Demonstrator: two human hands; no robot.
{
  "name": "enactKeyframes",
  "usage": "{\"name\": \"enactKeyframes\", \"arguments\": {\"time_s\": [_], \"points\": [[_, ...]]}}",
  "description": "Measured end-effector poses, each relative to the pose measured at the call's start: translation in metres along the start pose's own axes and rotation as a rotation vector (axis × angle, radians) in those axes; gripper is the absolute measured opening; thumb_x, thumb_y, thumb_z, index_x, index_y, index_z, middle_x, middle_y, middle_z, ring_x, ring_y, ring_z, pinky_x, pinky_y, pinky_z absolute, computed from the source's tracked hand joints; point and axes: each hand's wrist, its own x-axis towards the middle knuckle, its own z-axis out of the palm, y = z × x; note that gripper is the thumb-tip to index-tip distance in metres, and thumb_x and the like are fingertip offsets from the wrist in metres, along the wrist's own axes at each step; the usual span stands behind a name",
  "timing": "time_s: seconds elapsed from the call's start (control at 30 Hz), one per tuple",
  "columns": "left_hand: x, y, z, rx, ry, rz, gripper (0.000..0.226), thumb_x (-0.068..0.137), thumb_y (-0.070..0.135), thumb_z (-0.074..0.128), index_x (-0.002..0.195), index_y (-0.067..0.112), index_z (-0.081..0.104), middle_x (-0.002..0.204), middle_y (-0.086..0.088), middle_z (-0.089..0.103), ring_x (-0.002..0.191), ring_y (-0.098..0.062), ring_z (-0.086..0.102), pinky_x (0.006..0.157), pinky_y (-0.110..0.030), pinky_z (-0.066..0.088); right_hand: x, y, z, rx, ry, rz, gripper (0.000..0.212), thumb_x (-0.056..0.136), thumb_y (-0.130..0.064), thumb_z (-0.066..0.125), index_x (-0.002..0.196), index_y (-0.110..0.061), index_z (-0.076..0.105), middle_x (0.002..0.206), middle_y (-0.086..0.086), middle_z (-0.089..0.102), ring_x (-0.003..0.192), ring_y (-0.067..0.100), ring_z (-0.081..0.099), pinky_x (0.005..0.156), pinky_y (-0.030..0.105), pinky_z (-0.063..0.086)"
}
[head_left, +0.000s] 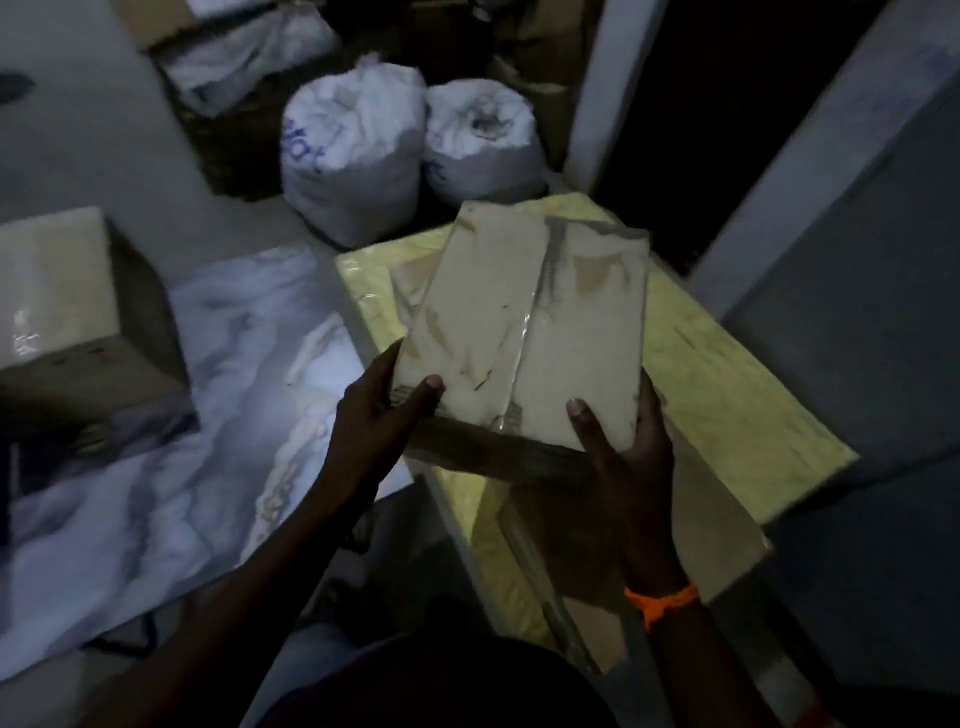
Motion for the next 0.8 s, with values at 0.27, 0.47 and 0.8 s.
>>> {"name": "enactKeyframes", "arguments": {"time_s": [0.27,0.47,0.8], "points": [[-0.067,-0.03,-0.109,0.077,0.526,-0.057,0.048,0.086,0.043,0.076,0.131,0.028,0.067,0.116,0.01,0.075,0.112,-0.009,0.069,0.098,-0.039,0.056,0.002,-0.002,0.126,0.042,-0.46,-0.036,0.08,0.084,-0.044,0.084,0.153,-0.034,0.044,0.138,-0.017,0.061,0.126,0.001,0.06,0.109,0.034,0.051],[-0.112,-0.071,-0.152,0.095,0.669,-0.164,0.046,0.094,0.024,0.073,0.138,0.018,0.063,0.124,0.01,0.071,0.113,0.0,0.066,0.098,-0.024,0.055,-0.03,0.023,0.195,-0.016,-0.706,-0.001,0.095,0.082,-0.057,0.08,0.16,-0.025,0.036,0.153,-0.008,0.052,0.133,-0.002,0.052,0.112,0.02,0.044],[-0.147,-0.123,-0.17,0.069,0.69,-0.314,0.061,0.087,0.042,0.077,0.143,0.026,0.056,0.126,0.005,0.071,0.115,-0.013,0.068,0.099,-0.05,0.056,-0.05,0.051,0.222,-0.092,-0.919,0.056,0.075,0.091,-0.029,0.078,0.154,-0.031,0.038,0.142,-0.017,0.055,0.123,-0.015,0.051,0.095,0.004,0.045]]}}
